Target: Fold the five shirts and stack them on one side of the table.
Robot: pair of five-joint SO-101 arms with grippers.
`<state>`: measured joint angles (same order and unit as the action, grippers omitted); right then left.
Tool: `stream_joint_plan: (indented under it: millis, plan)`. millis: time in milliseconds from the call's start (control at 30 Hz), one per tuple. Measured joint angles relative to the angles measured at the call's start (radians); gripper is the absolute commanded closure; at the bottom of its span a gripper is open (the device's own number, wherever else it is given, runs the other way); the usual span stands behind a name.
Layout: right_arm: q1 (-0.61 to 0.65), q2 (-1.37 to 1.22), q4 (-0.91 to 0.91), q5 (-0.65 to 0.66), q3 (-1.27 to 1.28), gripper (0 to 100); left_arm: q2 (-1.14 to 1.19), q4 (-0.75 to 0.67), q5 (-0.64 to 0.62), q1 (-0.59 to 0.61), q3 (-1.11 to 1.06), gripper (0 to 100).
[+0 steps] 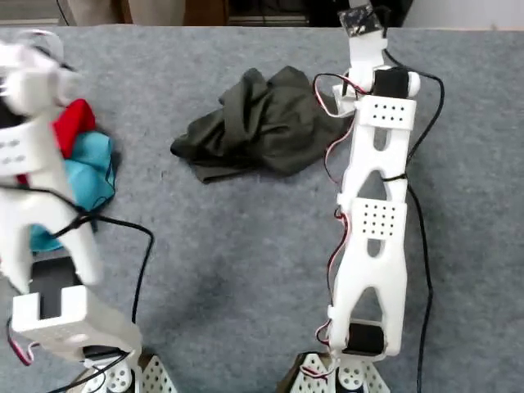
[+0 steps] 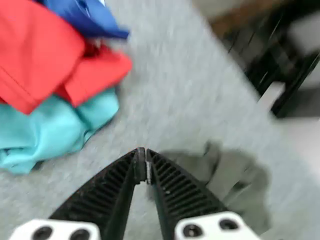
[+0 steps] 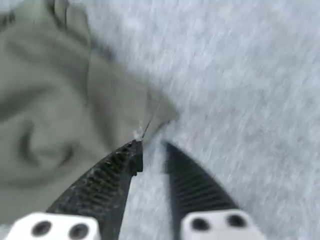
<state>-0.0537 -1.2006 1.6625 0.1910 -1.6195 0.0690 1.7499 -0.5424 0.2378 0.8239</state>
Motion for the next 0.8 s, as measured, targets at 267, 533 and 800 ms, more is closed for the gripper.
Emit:
stream_joint_plan:
  millis: [267, 533, 800]
  plan:
    - [-0.011, 0.245, 0.106, 0.031, 0.066, 97.1, 0.000, -0.038, 0.126, 0.101, -0.207, 98]
    - [0.110, 0.629, 0.106, 0.100, 0.560, 96.8, 0.002, -0.252, 0.327, 0.204, -0.592, 98]
    - [0.399, 0.666, 0.061, 0.192, 0.899, 96.8, 0.002, -0.559, 0.338, 0.201, -1.020, 98]
